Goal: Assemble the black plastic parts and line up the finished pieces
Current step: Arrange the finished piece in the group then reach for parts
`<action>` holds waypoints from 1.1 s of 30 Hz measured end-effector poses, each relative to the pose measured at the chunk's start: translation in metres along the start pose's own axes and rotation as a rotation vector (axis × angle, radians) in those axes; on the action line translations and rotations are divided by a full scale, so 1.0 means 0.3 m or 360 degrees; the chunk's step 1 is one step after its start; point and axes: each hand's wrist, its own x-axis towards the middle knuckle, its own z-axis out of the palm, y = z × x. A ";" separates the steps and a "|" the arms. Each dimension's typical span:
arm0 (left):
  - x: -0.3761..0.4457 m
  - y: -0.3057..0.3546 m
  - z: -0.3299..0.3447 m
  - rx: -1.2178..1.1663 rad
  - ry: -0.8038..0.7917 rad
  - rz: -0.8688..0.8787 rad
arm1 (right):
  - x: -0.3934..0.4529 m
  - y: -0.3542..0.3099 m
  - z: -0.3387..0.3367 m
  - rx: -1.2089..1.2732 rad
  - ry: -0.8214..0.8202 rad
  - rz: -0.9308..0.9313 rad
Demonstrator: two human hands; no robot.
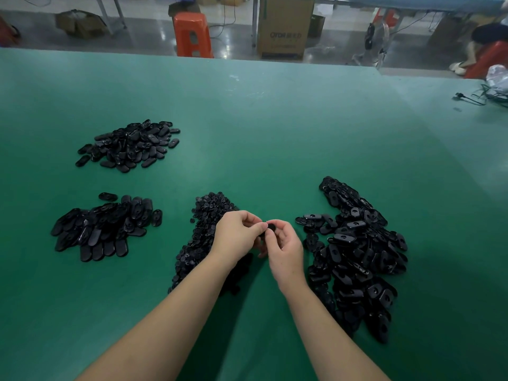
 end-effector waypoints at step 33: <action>-0.026 -0.014 0.043 0.0189 0.0020 -0.0005 | 0.014 0.013 -0.006 0.0064 0.0063 -0.0005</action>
